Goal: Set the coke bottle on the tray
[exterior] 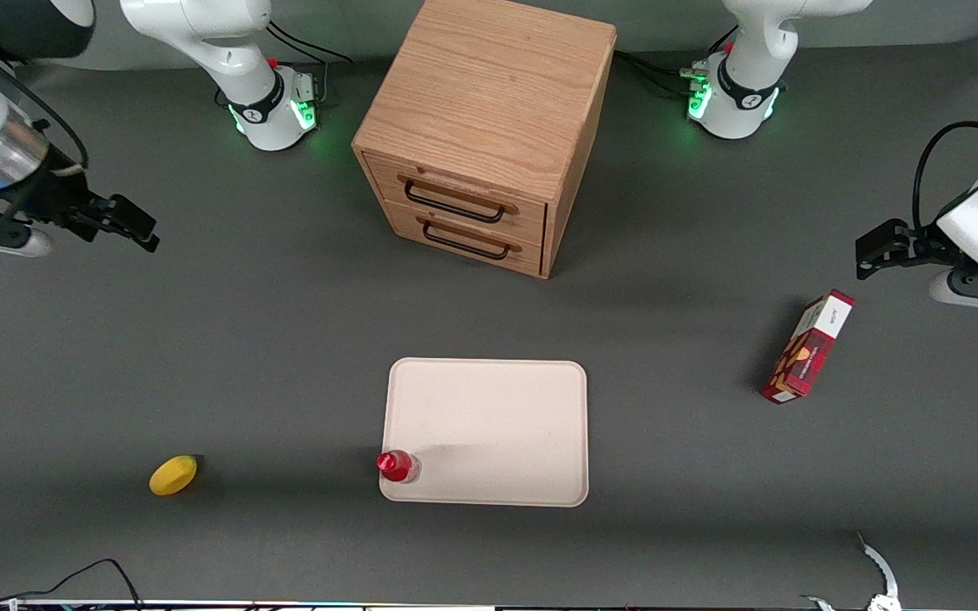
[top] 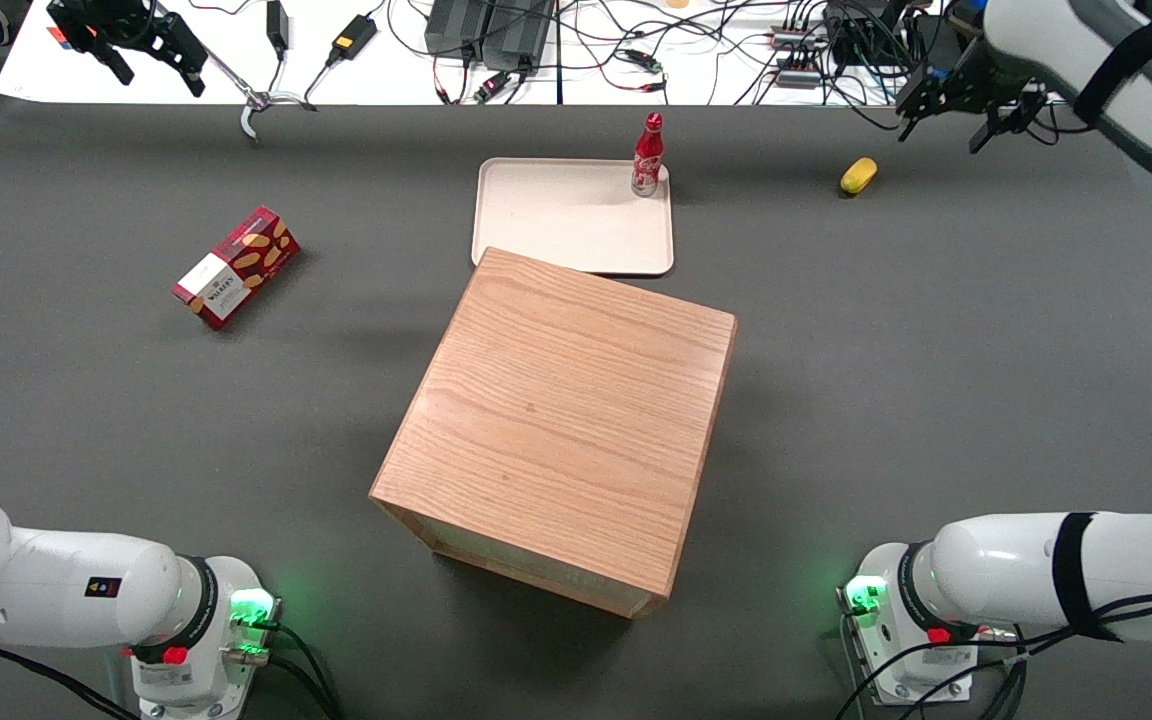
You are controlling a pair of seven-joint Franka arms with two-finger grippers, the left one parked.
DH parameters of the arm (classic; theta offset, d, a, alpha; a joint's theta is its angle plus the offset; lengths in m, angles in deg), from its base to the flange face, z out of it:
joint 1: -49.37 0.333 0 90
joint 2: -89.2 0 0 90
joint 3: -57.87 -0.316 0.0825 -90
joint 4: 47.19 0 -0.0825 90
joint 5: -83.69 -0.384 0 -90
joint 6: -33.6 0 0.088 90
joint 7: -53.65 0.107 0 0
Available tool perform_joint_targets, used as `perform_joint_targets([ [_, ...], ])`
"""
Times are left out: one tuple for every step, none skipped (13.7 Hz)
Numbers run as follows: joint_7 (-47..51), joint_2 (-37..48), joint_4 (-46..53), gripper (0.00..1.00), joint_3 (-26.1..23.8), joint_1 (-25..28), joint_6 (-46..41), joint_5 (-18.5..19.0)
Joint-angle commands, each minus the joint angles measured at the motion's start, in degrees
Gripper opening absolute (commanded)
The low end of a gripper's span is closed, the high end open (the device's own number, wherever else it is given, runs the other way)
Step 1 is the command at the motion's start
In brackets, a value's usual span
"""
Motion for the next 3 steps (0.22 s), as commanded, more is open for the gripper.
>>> perform_joint_targets([
  [-1.5,1.1,1.5,1.0,0.3,0.2,-2.0,-1.5],
  [-1.5,-0.2,4.1,1.0,0.4,0.1,-4.2,-1.5],
  [-1.6,-1.0,5.9,1.0,0.5,0.2,-6.2,-1.4],
])
